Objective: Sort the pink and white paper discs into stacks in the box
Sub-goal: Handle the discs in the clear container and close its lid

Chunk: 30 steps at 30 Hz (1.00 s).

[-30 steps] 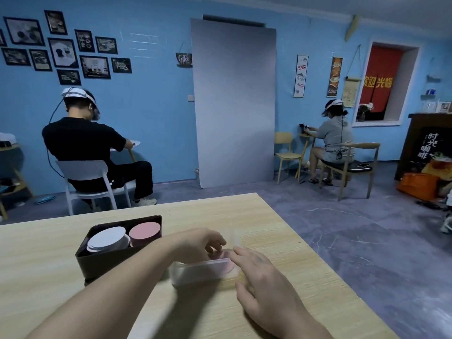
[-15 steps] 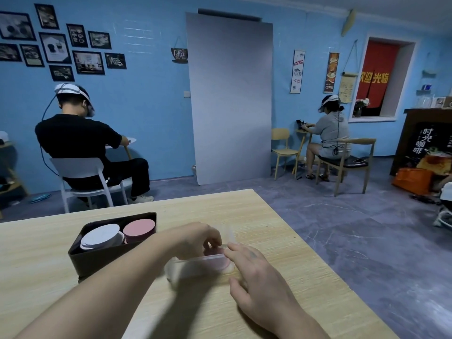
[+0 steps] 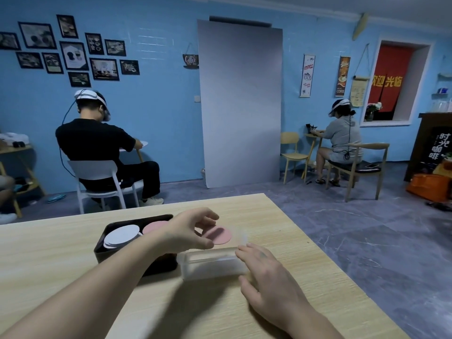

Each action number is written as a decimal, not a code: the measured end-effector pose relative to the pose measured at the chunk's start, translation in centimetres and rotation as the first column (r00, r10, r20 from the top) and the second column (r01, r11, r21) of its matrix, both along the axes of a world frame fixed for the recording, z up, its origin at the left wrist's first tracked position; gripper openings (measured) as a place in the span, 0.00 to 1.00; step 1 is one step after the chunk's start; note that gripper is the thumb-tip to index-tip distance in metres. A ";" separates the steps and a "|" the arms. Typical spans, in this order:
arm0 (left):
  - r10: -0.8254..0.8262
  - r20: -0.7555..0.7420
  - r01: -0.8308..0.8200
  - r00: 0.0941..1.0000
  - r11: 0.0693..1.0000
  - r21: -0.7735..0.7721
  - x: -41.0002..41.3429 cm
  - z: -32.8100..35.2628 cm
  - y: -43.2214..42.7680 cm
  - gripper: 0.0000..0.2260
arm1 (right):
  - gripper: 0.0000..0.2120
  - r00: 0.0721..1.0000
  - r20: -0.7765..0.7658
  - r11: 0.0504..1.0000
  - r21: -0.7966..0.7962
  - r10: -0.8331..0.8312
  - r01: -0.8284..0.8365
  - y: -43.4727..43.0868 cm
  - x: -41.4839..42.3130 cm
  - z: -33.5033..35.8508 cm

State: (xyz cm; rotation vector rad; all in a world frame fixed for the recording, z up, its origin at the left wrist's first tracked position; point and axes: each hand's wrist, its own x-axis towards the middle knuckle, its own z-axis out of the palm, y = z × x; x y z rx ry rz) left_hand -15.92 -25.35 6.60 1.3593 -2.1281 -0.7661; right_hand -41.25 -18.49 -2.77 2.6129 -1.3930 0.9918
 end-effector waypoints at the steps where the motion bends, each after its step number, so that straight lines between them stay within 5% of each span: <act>1: 0.011 -0.033 -0.012 0.999 1.000 -0.017 0.7 0.3 0.5 0.27 | 0.24 1.000 -0.024 1.000 -0.027 -0.002 0.001 -0.1 0.3 0.0; 17: 0.349 -0.010 -0.344 0.937 0.918 -0.197 10.5 -0.4 3.4 0.20 | 0.23 0.986 -0.166 0.996 -0.083 0.008 -0.022 0.3 5.6 0.4; 30: 0.404 0.129 -0.388 0.906 0.912 -0.135 11.5 -1.1 0.7 0.18 | 0.26 0.987 -0.160 0.992 -0.123 0.007 -0.027 -0.1 5.4 -0.1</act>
